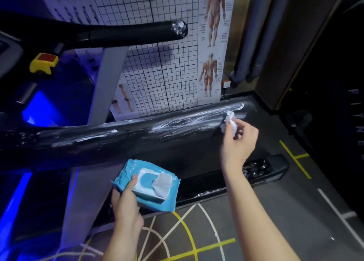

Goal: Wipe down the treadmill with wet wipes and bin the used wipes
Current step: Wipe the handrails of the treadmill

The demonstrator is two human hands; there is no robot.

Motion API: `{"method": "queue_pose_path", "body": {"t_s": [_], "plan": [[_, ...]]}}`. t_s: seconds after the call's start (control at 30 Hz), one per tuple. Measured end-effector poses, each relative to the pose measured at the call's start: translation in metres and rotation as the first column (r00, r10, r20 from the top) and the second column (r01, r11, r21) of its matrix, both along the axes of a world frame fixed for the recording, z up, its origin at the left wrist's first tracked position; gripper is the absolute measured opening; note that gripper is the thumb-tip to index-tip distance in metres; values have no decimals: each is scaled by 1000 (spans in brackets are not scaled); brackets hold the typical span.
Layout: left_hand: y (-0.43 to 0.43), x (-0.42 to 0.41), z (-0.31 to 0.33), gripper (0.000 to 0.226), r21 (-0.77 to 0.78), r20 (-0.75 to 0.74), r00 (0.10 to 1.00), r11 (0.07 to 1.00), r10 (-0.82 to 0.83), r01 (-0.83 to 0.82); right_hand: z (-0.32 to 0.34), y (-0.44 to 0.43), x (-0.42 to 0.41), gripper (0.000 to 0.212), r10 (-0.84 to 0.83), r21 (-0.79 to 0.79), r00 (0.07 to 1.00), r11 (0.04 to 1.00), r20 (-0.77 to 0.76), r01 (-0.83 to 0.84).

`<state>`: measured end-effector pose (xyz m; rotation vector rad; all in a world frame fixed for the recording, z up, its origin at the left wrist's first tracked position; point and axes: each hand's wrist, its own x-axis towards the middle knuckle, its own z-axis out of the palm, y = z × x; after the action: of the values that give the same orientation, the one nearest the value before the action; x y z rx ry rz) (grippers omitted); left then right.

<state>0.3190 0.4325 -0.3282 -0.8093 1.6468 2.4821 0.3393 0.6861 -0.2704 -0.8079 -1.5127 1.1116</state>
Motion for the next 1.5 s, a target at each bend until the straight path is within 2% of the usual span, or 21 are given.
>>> {"method": "queue_pose_path", "body": {"t_s": [0.07,0.13,0.27,0.4,0.47,0.53,0.6,0.7,0.8,0.9,0.97,1.13,1.27,1.37,1.43,1.5], "plan": [[0,1,-1,32,-9,11,1000,1000,-4,4,-2,26,-2,7,-129,-44,990,991,-65,126],[0,2,-5,31,2,25,1000,1000,-14,14,-4,50,-4,11,-147,-18,988,989,-46,146],[5,5,-8,37,-3,71,997,1000,-15,15,-13,42,-11,23,-59,43,998,997,35,58],[8,3,-8,35,-24,68,997,999,-26,28,-31,1,-8,23,158,123,985,978,75,-167],[9,1,-4,36,-31,70,997,999,-38,40,-32,-1,-2,20,201,124,979,971,39,-204],[11,0,-1,36,-14,81,995,998,-61,63,-28,17,-1,18,77,69,997,995,-29,-75],[12,1,-1,32,0,87,993,997,-79,80,-22,46,-3,16,-77,3,996,997,-35,78],[12,2,-6,39,2,90,994,998,-59,59,-14,60,-10,20,-103,-12,995,995,6,103],[14,4,-3,42,30,100,993,998,-65,62,-15,36,-9,20,-21,84,998,996,61,15],[15,4,-1,40,25,95,992,996,-84,82,-26,12,2,20,199,236,963,942,181,-239],[14,4,1,37,16,80,993,996,-86,85,-25,10,7,19,265,255,943,915,200,-312],[10,11,8,30,-13,84,990,994,-111,112,0,58,5,11,63,66,997,996,50,-66],[7,13,10,30,-23,93,988,992,-121,124,13,82,-5,19,18,94,991,995,130,-31],[5,13,8,31,-34,116,985,991,-126,131,9,60,-13,20,53,265,979,958,194,-105],[4,14,6,33,-46,126,982,988,-139,145,6,33,-14,22,150,364,962,904,227,-226],[3,15,5,36,-52,130,981,987,-143,151,6,14,-11,27,284,399,913,831,294,-387]]}}
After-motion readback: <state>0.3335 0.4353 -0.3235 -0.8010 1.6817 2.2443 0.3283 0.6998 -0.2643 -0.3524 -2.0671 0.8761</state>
